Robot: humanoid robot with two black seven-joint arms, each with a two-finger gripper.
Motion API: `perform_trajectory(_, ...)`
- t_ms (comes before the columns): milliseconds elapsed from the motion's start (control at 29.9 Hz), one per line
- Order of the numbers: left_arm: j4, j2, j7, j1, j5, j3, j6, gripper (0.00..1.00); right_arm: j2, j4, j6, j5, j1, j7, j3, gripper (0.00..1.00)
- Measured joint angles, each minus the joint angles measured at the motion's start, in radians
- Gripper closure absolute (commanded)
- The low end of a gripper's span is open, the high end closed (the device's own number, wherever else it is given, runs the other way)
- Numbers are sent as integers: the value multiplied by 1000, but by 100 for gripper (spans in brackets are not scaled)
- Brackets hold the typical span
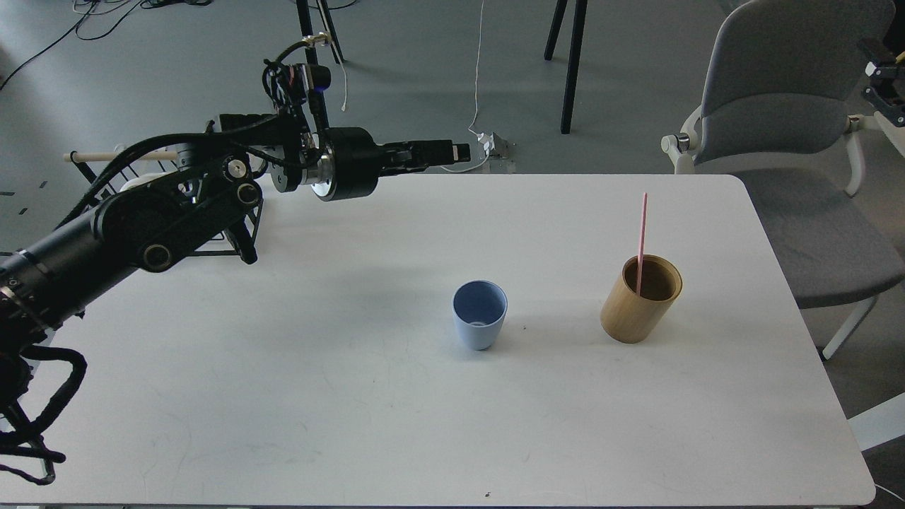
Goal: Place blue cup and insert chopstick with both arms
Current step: 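Release the blue cup and lift the left gripper away, then reach the right gripper to the red stick in the tan cup and grasp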
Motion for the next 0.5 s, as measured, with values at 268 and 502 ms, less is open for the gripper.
perform_trajectory(268,65,-31,-99,11,-645,-112,20,1,-13,167,-22,-492,3,-2,-36,2)
perform_trajectory(502,304,-41,-159,17,-842,-168,8,1,11,257,-22,-1000,-2,-3,-72,9)
